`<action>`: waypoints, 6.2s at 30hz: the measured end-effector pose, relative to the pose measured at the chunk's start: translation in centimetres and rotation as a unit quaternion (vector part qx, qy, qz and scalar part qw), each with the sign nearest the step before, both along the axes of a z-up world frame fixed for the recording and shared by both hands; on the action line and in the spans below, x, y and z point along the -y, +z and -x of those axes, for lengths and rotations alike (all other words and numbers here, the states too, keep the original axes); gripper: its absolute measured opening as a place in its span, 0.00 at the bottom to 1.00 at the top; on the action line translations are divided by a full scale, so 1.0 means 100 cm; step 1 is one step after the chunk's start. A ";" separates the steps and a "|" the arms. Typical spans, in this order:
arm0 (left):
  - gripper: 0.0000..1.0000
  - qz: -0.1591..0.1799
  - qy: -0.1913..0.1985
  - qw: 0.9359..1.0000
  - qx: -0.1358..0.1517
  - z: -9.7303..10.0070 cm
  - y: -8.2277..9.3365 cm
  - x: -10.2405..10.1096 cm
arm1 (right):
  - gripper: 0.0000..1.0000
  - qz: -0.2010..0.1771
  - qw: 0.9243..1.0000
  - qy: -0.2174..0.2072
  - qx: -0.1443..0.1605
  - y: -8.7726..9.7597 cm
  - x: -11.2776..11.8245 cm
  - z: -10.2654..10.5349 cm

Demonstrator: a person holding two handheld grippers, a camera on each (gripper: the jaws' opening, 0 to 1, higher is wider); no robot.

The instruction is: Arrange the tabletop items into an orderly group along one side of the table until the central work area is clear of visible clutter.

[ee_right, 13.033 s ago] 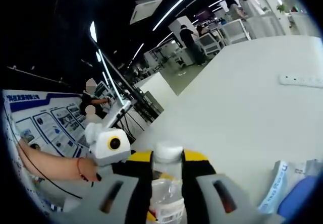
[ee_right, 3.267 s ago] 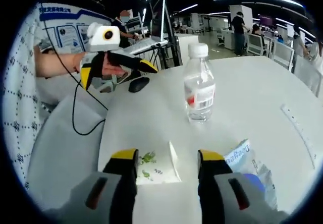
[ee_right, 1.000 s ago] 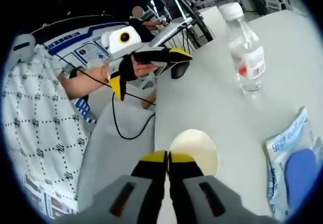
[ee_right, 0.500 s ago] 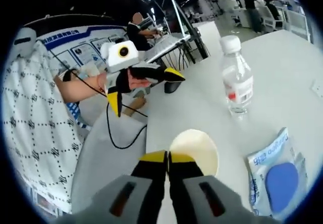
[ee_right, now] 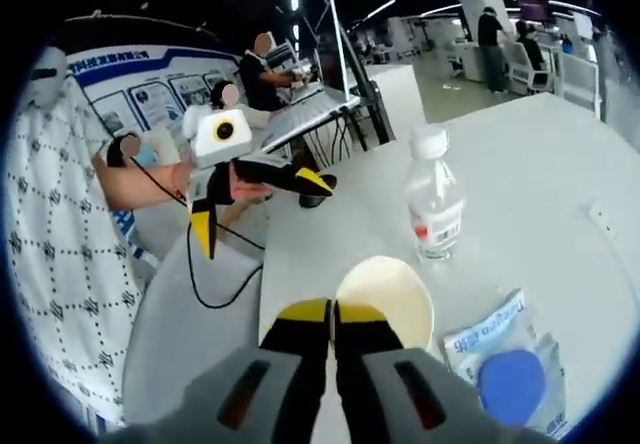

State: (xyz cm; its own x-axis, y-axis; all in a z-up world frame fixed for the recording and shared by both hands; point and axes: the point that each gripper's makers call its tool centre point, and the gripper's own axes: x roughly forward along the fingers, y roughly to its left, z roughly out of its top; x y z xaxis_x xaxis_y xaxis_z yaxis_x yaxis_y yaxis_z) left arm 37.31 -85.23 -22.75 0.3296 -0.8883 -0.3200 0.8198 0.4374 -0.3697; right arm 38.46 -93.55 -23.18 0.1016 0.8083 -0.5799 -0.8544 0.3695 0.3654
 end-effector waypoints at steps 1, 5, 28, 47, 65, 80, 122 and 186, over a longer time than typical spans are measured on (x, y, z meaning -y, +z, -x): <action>0.88 0.000 0.000 1.000 0.000 0.000 0.000 0.000 | 0.00 0.001 1.000 -0.002 0.004 0.001 0.000 -0.003; 0.88 0.001 0.000 1.000 0.001 -0.001 0.001 0.000 | 0.00 0.009 0.999 -0.016 0.031 0.007 0.001 -0.018; 0.86 0.004 0.005 1.000 0.000 0.000 0.000 -0.003 | 0.00 0.091 0.988 0.007 0.125 -0.003 0.000 -0.065; 0.86 -0.002 0.017 1.000 -0.011 -0.003 -0.011 -0.010 | 0.00 0.153 0.967 0.070 0.192 -0.050 -0.003 -0.076; 0.85 -0.009 0.013 1.000 -0.022 -0.003 -0.020 -0.006 | 0.00 0.161 0.957 0.078 0.226 -0.075 0.001 -0.079; 0.85 -0.013 0.010 1.000 -0.025 -0.003 -0.022 -0.004 | 0.00 0.164 0.948 0.103 0.253 -0.079 -0.001 -0.079; 0.86 -0.019 0.002 1.000 -0.015 0.002 -0.017 -0.003 | 0.37 0.134 0.962 0.041 0.236 -0.061 -0.004 -0.065; 0.96 -0.029 -0.022 0.997 0.074 0.047 0.044 0.031 | 0.80 0.039 0.916 -0.307 0.255 0.054 0.183 0.072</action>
